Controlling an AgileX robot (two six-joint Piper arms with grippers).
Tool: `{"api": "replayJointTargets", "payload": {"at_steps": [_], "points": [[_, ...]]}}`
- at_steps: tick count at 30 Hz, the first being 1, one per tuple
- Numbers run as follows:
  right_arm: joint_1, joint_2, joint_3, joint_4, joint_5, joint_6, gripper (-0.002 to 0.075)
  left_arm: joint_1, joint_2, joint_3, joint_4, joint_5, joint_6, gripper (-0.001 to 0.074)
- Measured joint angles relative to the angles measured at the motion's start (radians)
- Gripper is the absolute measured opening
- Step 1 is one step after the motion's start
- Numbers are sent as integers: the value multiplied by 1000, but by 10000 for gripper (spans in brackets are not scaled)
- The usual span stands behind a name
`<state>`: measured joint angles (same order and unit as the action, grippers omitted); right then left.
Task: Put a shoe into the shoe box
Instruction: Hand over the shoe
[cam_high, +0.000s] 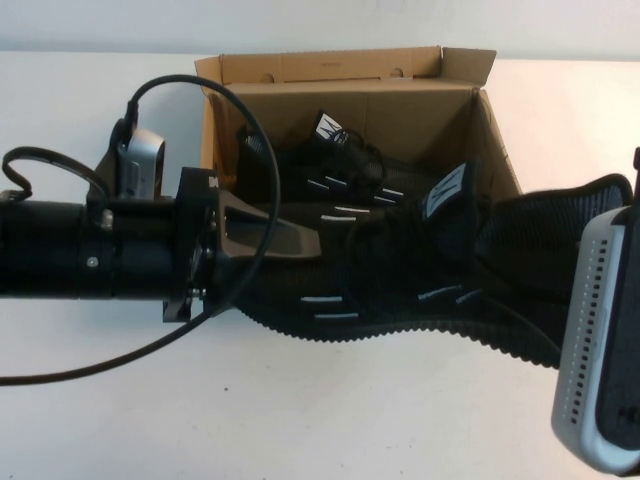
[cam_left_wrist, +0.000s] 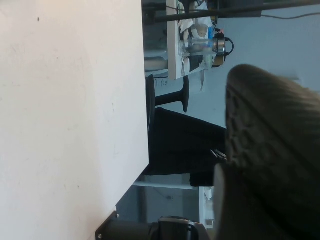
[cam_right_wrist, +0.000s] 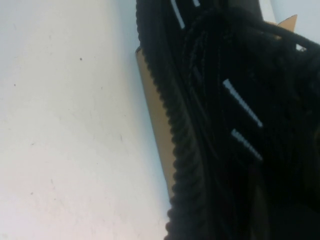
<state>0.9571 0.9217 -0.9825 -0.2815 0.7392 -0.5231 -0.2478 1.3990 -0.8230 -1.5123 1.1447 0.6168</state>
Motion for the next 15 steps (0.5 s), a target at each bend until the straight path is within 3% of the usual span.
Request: {"api": "replayJointTargets", "payload": {"at_steps": [3,9,12,15], "points": [[0,0,0,0,2,0,-6,0,0,0,3,-4,18,168],[0,0,0,27,29,0,20,0,0,0,9,-4,49,160],[0,0,0,59,46,0,120,0,0,0,16,-4,64,158],[0,0,0,83,52,14,272,0,0,0,14,-4,79,155]]}}
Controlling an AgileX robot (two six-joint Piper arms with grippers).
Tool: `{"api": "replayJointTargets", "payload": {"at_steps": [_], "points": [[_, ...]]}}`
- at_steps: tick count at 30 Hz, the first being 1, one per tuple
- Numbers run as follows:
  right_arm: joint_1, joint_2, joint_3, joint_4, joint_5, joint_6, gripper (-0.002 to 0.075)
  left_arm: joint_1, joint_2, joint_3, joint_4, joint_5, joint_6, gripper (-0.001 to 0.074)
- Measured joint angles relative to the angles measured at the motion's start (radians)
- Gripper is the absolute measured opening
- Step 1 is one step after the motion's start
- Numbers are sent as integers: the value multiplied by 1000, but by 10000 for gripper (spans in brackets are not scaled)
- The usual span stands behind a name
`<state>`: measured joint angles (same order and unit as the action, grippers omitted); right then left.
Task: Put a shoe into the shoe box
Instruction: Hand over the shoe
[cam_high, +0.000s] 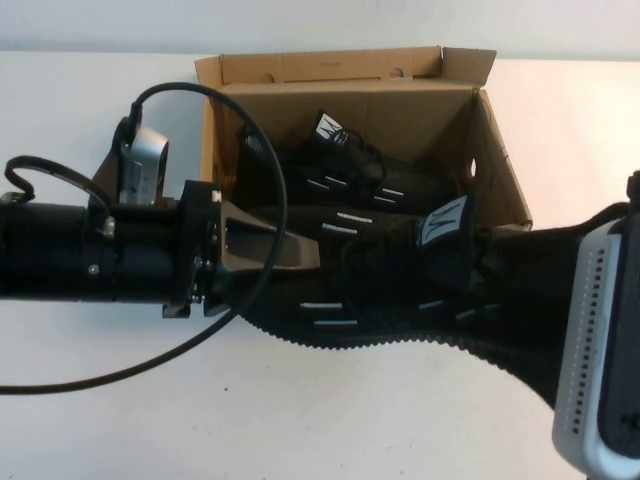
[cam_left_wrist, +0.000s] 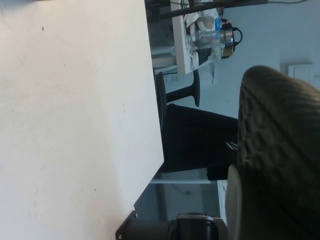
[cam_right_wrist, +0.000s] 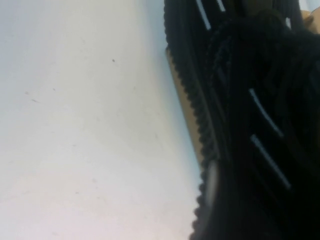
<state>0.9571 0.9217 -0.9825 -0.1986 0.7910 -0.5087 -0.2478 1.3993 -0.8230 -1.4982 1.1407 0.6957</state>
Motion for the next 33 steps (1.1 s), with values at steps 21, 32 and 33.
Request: {"api": "replayJointTargets", "payload": {"at_steps": [21,32,33], "points": [[0,40,-330,17,173,880,606,0,2,0,-59,0,206,149],[0,132,-330,94,172,1314,594,0,2,0,-74,-81,328,147],[0,132,-330,94,172,1338,594,0,2,0,-74,-86,338,147]]}}
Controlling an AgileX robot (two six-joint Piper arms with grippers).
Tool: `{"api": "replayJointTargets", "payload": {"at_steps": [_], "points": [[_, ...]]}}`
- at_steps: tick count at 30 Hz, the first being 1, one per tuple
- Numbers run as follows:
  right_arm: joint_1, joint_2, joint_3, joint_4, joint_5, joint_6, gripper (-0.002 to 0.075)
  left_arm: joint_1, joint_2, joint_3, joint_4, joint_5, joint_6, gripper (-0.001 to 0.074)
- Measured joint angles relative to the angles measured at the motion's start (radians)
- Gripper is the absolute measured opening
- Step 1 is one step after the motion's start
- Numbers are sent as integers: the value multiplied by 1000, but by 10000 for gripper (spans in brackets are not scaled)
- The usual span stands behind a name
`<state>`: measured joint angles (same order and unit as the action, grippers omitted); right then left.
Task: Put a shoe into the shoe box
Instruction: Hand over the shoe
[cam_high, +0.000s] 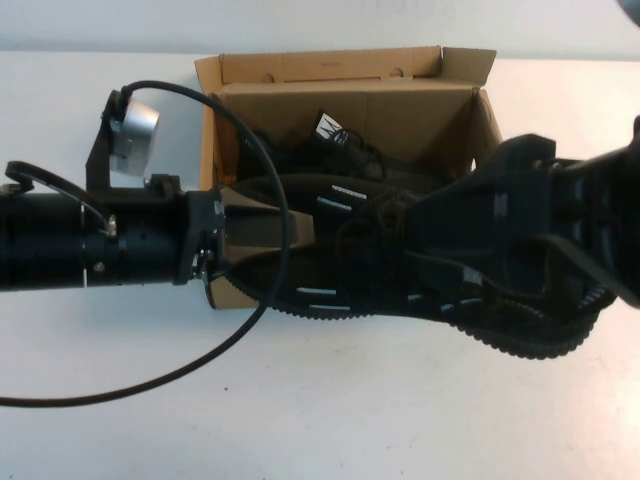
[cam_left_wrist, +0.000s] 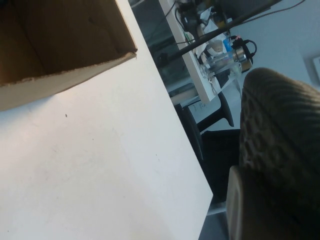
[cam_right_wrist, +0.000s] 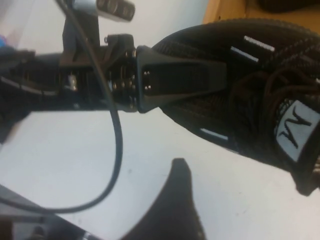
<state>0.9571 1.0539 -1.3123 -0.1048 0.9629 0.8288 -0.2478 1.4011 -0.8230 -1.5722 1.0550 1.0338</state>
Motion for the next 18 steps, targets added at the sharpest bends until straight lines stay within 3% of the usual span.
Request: {"api": "replayJointTargets", "payload": {"at_steps": [7,18], "points": [[0,12,0,4,-4,138,592,0,0,0,-3,-14,38,147],[0,131,0,-5,-10,183,592,0,0,0,-7,-8,47,146]]}}
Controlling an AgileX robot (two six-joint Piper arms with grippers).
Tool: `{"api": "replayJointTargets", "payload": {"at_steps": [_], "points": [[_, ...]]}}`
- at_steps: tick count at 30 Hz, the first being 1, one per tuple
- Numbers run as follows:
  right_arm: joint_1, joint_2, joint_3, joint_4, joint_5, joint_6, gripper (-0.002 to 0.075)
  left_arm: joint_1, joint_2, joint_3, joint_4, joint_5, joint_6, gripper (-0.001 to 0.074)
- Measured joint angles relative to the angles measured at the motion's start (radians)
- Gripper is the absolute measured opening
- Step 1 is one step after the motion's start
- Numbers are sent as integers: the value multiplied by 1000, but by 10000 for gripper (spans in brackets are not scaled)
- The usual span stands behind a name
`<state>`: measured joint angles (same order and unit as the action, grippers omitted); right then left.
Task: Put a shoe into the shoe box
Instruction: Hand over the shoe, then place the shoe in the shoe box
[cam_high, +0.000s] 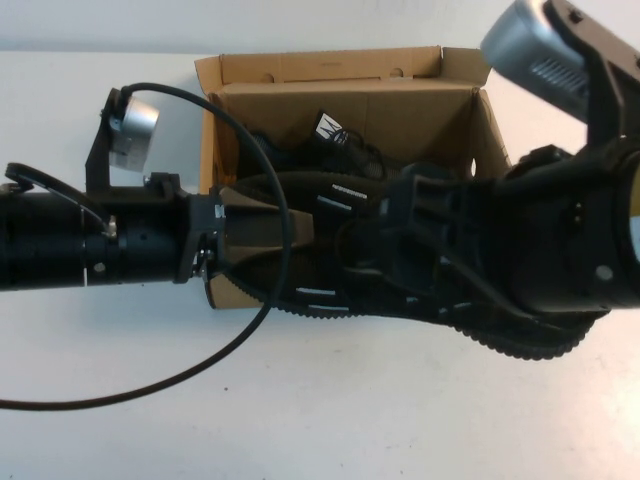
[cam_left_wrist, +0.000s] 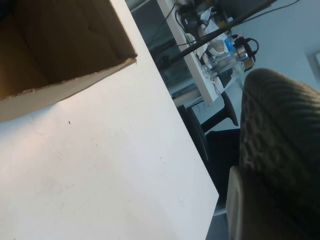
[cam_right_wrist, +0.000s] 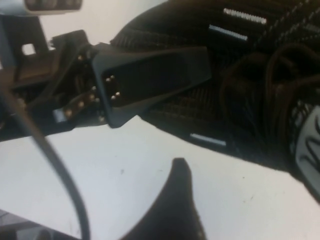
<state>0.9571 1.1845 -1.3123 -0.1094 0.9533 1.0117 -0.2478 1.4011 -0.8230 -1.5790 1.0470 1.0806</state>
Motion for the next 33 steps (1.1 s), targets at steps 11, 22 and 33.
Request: {"api": "replayJointTargets", "payload": {"at_steps": [11,22,33], "points": [[0,60,0,-89,-42,51,592,0,0,0,-1,21,0,146],[0,108,0,-99,-90,53,523,0,0,0,-7,23,0,146],[0,117,0,-115,-88,34,13,0,2,0,-7,27,5,146]]}}
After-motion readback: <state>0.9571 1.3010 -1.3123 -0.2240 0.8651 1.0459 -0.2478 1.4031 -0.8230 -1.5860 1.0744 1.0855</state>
